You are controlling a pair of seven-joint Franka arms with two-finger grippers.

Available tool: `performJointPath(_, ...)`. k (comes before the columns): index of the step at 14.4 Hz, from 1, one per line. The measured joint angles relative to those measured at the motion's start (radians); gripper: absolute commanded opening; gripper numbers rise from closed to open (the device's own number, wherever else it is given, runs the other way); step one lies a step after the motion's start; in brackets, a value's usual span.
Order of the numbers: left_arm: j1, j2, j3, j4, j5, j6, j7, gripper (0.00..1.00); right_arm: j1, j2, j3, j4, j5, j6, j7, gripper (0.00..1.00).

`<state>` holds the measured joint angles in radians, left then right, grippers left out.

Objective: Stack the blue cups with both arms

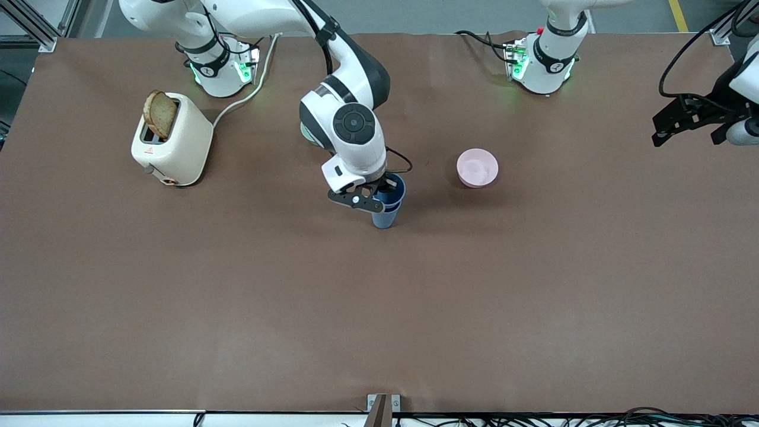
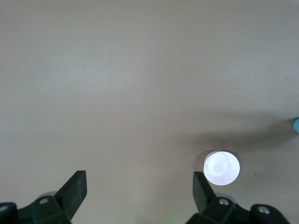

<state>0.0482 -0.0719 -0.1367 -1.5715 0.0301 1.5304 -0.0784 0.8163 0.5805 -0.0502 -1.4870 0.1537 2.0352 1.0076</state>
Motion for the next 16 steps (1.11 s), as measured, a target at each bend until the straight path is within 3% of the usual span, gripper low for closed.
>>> performJointPath(1, 0.0, -0.009, 0.0, -0.013, -0.008, 0.0, 0.0, 1.0, 0.0, 0.0, -0.001, 0.0, 0.0, 0.0, 0.0, 0.52)
performJointPath(2, 0.0, -0.017, 0.0, -0.024, -0.018, 0.0, 0.0, 1.0, 0.0, 0.0, -0.003, 0.001, 0.0, 0.0, 0.0, 1.0)
performJointPath(8, -0.005, -0.033, -0.011, -0.042, -0.033, 0.0, 0.0, 1.0, -0.001, -0.002, -0.013, 0.014, -0.002, 0.001, 0.0, 1.0)
performJointPath(10, -0.006, -0.033, -0.022, -0.042, -0.033, 0.0, 0.0, 1.0, -0.003, -0.028, -0.042, 0.033, -0.022, -0.007, -0.002, 1.0)
performJointPath(13, -0.007, -0.033, -0.024, -0.044, -0.033, 0.0, 0.0, 1.0, -0.055, -0.14, -0.091, 0.052, -0.054, -0.103, -0.082, 1.0)
performJointPath(16, -0.006, -0.033, -0.024, -0.045, -0.033, 0.001, 0.0, 1.0, -0.211, -0.291, -0.102, 0.057, -0.06, -0.301, -0.259, 1.0)
